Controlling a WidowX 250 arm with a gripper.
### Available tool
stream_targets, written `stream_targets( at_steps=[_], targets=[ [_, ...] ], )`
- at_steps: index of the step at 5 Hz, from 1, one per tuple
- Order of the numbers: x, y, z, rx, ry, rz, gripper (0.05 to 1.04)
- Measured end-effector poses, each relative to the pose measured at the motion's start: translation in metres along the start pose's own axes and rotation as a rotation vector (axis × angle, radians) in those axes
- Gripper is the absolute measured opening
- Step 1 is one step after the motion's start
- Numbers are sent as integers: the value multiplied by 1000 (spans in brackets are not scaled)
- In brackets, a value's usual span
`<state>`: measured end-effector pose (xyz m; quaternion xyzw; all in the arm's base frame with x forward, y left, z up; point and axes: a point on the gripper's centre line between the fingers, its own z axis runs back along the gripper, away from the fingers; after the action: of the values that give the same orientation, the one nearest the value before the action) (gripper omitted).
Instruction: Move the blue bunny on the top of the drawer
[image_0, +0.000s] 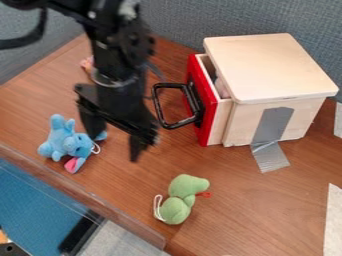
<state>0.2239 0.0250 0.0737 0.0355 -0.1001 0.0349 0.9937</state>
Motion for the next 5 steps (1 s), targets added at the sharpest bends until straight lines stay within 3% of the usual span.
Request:
stream_targets(
  at_steps=[2, 4, 5],
  targets=[
    [-4, 42, -34, 46, 64, 66, 1001],
    [-15, 54, -64, 91, 154, 71, 963],
    [-13, 55, -65, 97, 148, 83, 681]
  ],
)
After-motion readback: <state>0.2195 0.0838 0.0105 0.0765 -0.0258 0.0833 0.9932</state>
